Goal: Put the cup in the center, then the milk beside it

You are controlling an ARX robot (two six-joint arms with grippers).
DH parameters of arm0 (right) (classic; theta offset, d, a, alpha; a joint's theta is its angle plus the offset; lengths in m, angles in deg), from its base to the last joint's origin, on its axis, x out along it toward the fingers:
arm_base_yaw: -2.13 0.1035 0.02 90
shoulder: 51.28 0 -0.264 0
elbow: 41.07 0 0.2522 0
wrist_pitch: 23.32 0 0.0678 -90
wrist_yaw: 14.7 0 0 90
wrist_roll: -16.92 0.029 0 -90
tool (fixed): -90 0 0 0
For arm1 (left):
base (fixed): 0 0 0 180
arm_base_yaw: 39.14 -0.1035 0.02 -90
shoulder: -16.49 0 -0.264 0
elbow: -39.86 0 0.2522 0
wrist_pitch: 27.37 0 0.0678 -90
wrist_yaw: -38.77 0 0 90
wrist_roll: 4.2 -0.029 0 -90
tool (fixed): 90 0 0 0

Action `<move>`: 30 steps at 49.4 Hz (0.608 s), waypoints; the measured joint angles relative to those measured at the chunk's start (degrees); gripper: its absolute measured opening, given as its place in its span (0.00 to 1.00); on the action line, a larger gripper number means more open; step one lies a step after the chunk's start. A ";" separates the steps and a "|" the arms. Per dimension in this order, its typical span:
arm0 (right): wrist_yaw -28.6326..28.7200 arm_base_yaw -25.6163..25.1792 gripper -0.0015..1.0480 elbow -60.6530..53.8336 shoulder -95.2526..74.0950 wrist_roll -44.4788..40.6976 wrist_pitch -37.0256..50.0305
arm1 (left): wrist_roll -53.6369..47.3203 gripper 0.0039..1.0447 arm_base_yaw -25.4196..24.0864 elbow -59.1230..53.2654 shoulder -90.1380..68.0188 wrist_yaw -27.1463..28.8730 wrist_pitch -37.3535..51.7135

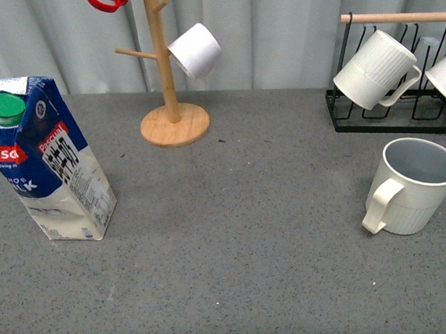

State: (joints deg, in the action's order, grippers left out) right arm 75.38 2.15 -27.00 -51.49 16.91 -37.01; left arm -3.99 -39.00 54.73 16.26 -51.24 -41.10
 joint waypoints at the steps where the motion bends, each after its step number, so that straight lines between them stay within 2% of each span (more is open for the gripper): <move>1: 0.00 0.00 0.91 0.00 0.00 0.00 0.00 | 0.02 0.94 0.00 0.00 0.00 0.00 0.00; 30: 0.00 0.00 0.91 0.00 0.00 0.00 0.00 | 0.02 0.94 0.00 0.00 0.00 0.00 0.00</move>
State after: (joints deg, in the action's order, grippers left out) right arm 75.38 2.15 -27.00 -51.49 16.91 -37.01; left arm -3.97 -39.00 54.73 16.26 -51.24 -41.10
